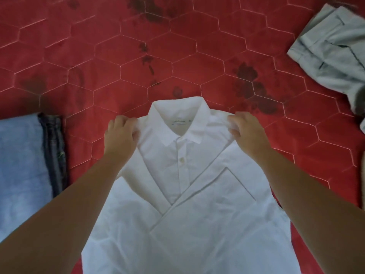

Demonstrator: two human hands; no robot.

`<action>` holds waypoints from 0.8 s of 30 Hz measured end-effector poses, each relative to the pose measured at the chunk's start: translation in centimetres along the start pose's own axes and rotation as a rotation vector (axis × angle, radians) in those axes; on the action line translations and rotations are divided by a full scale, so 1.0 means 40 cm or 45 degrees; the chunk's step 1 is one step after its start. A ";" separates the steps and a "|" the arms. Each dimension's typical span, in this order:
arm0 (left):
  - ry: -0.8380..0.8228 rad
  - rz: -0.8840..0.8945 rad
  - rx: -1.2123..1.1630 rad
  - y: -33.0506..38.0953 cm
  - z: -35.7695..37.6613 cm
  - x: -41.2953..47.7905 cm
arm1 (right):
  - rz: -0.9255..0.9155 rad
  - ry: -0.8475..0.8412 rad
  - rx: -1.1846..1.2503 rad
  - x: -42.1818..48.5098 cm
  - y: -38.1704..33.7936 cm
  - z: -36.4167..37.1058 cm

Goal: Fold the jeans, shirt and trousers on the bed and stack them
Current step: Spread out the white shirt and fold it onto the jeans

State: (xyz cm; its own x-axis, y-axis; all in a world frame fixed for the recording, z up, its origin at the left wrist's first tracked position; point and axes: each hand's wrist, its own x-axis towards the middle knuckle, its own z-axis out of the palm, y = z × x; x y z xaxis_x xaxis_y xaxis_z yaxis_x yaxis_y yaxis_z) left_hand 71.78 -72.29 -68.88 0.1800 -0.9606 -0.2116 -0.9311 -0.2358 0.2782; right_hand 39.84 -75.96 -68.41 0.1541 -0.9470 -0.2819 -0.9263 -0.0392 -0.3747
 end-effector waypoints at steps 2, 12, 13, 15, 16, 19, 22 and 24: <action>-0.032 -0.123 -0.090 0.001 -0.004 0.022 | 0.058 0.011 0.009 0.026 0.006 -0.001; -0.288 -0.184 -0.032 0.011 -0.041 0.081 | 0.254 -0.077 0.088 0.097 -0.012 -0.008; -0.284 -0.172 -0.096 0.015 -0.046 0.077 | 0.240 -0.053 0.097 0.093 -0.017 -0.014; -0.237 -0.184 -0.280 0.021 -0.062 0.058 | 0.208 0.004 0.140 0.081 -0.026 -0.035; -0.192 -0.190 -0.367 0.023 -0.074 0.046 | 0.182 0.023 0.159 0.073 -0.030 -0.049; -0.082 -0.137 -0.486 0.025 -0.129 0.007 | 0.088 0.051 0.253 0.034 -0.044 -0.093; -0.053 -0.084 -0.493 0.022 -0.190 -0.047 | 0.008 0.095 0.342 -0.022 -0.054 -0.142; -0.017 -0.099 -0.516 0.019 -0.223 -0.090 | -0.005 0.118 0.412 -0.068 -0.055 -0.173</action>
State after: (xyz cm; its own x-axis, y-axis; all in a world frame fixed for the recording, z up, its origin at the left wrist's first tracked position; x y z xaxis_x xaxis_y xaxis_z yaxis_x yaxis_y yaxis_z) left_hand 73.25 -70.32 -59.56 0.2379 -0.9364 -0.2579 -0.7141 -0.3486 0.6071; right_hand 39.07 -75.51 -60.70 0.1118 -0.9726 -0.2037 -0.7664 0.0461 -0.6408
